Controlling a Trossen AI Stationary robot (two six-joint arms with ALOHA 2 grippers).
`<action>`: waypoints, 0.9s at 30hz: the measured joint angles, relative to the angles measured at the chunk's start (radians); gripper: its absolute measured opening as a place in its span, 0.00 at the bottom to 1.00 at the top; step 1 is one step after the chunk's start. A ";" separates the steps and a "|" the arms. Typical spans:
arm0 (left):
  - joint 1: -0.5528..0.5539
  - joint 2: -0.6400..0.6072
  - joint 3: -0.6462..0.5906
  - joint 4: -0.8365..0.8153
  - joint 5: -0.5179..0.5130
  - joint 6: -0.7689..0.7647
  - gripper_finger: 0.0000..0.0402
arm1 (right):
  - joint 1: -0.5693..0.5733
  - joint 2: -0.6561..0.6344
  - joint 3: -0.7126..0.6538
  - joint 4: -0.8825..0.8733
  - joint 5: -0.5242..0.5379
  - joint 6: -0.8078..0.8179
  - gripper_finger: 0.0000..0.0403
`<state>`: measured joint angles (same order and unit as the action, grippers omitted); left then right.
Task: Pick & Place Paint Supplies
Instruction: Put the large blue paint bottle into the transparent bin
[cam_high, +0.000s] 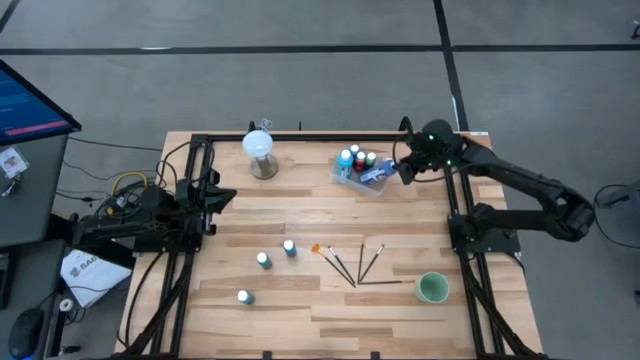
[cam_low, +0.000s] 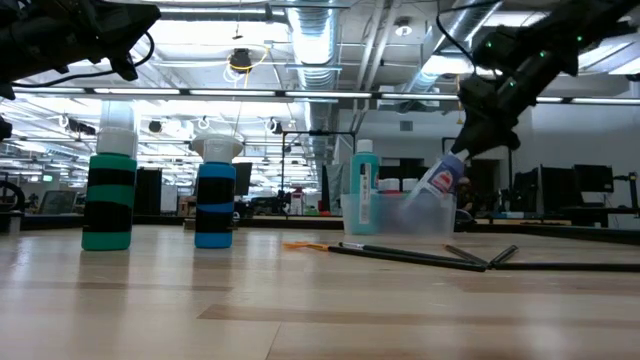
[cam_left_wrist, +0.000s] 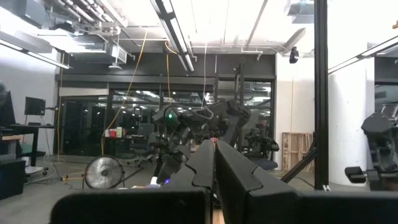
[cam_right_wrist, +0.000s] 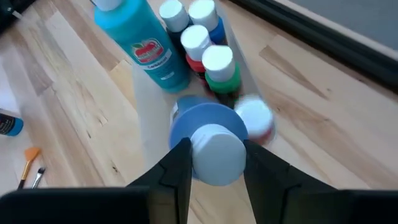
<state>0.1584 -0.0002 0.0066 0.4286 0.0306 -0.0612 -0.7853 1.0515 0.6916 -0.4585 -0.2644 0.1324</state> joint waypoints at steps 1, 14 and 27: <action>0.000 0.000 0.000 0.000 0.000 0.000 0.00 | 0.010 0.000 0.017 -0.015 0.008 0.002 0.27; 0.000 0.000 0.000 0.000 0.000 0.000 0.00 | 0.134 0.002 0.149 -0.185 0.130 0.052 0.27; 0.000 0.000 0.000 0.000 0.000 0.000 0.00 | 0.247 0.113 0.298 -0.306 0.257 0.053 0.27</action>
<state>0.1583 -0.0002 0.0065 0.4286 0.0306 -0.0609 -0.5378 1.1641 0.9900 -0.7648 -0.0074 0.1850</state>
